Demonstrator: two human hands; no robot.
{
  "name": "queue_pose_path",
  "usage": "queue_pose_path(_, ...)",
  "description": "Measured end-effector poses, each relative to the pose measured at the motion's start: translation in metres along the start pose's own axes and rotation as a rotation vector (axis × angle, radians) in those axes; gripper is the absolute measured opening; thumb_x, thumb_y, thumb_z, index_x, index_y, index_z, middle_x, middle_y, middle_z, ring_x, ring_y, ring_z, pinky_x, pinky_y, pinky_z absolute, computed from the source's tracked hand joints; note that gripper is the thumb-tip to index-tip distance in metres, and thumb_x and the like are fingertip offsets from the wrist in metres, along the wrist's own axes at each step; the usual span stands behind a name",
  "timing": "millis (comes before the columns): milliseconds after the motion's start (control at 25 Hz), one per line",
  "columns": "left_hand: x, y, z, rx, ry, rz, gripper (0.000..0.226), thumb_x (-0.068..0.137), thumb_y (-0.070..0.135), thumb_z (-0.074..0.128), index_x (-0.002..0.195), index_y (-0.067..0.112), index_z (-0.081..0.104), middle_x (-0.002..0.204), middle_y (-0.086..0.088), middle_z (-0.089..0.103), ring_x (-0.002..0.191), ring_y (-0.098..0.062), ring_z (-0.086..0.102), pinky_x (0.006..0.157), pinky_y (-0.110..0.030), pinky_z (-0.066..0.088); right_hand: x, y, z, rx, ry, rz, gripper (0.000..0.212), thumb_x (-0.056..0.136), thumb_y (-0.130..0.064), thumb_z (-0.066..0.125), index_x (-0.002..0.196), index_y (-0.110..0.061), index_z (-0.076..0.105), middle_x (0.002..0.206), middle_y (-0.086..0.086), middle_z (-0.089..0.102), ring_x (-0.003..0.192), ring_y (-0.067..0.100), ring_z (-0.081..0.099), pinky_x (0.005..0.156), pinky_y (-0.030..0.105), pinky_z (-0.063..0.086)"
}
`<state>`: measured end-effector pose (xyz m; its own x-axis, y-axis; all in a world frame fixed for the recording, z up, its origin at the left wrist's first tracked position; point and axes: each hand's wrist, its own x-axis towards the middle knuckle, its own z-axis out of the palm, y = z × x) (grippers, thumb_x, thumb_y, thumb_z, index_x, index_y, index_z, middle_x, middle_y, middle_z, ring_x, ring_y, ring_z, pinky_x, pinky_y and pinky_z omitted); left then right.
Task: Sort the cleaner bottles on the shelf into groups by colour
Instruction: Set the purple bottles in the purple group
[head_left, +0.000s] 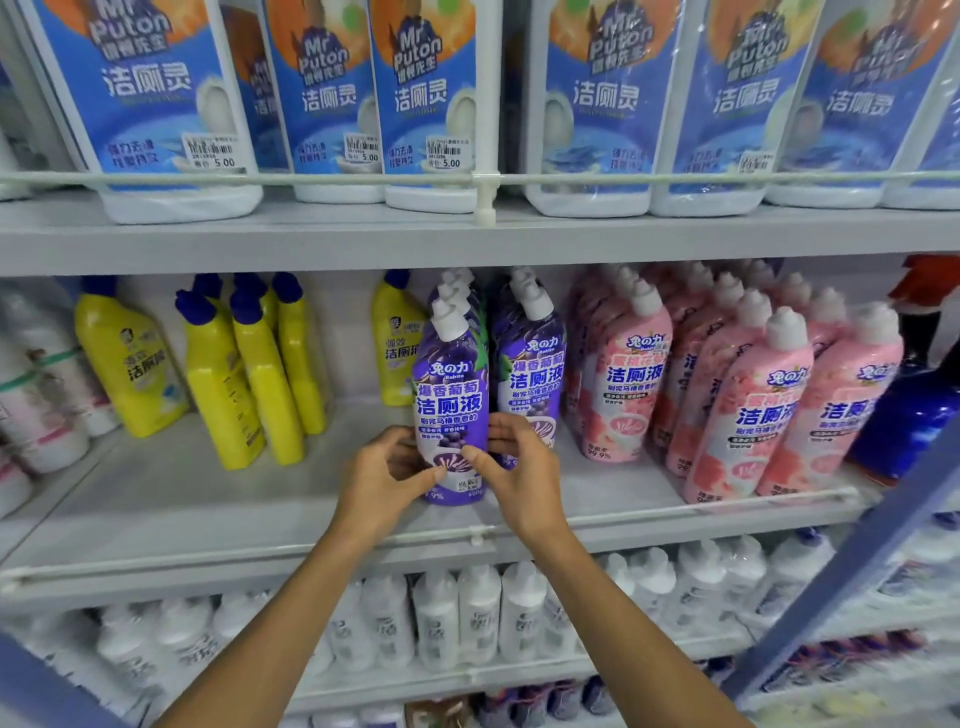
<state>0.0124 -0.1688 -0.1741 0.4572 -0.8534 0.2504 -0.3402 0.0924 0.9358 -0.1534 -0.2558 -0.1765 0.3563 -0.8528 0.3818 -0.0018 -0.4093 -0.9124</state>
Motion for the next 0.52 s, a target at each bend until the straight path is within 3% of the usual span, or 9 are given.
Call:
queue_pose_path(200,0.0030,-0.0012,-0.0045,0.029,-0.048,0.004,0.037,0.074,0.008,0.088,0.097,0.025,0.065,0.088,0.008,0.078,0.079,-0.012,0.075,0.072,-0.033,0.063,-0.0047,-0.0084,-0.0016,-0.024,-0.002,0.043,0.046,0.085,-0.016,0.083,0.124,-0.006,0.061,0.114,-0.001,0.073,0.098,0.005,0.070,0.083,0.019,0.057)
queue_pose_path(520,-0.0008,-0.0050,-0.0095,0.071,-0.030,0.020,0.036,0.076,0.015,0.088,0.102,0.023,0.065,0.091,0.004,0.077,0.080,-0.009,0.075,0.073,-0.033,0.063,-0.0089,-0.0047,0.0016,-0.068,0.013,0.045,0.041,0.086,-0.018,0.082,0.122,-0.010,0.062,0.114,-0.002,0.073,0.102,0.010,0.070,0.088,0.030,0.060)
